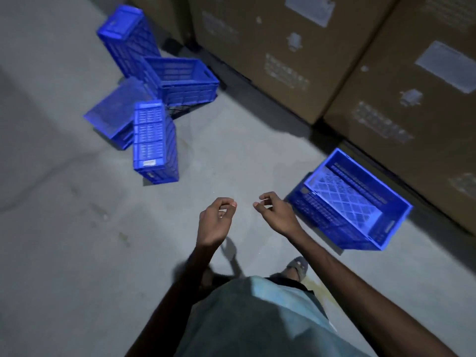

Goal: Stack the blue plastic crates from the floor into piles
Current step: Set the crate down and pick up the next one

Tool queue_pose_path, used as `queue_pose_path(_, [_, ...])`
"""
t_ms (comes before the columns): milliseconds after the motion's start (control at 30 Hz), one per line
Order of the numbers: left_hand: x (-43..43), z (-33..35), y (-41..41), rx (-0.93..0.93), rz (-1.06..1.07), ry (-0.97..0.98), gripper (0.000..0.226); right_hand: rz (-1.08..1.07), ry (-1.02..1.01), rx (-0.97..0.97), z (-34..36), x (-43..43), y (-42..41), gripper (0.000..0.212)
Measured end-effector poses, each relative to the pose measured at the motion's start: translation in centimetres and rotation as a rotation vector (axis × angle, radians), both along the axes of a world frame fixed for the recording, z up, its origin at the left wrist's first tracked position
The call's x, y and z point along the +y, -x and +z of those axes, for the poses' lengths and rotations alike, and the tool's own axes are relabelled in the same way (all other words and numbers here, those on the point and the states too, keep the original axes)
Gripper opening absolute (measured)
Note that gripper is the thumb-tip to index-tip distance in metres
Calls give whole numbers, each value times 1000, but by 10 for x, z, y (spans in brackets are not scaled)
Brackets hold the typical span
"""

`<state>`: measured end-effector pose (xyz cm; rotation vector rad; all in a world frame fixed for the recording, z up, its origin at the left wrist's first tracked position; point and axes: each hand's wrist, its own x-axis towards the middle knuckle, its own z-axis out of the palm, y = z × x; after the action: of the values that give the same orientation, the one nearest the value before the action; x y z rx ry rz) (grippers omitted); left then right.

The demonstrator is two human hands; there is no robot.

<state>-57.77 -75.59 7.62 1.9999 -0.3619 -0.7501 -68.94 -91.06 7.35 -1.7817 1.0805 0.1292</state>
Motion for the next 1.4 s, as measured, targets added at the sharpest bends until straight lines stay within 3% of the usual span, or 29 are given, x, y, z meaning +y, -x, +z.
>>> queue_pose_path(233, [159, -2, -130, -19, 156, -17, 21, 165, -61, -11, 4, 140, -151, 30])
queue_pose_path(367, [224, 2, -192, -41, 273, -55, 6, 324, -47, -7, 6, 202, -234, 29])
queue_pose_path(667, [332, -9, -331, 45, 516, -60, 6, 573, -67, -5, 0, 291, -422, 26])
queue_pose_path(800, [374, -26, -419, 65, 470, -73, 11, 623, -91, 16, -21, 325, -521, 27])
queue_pose_path(967, [417, -17, -525, 73, 497, -100, 45, 668, -92, 78, -23, 366, -653, 29])
queue_pose_path(1167, [460, -22, -662, 86, 678, -48, 38, 743, -73, 54, -7, 408, -812, 25])
queue_pose_path(1400, [511, -60, -839, 85, 584, -55, 22, 700, -50, 34, -11, 448, -982, 24])
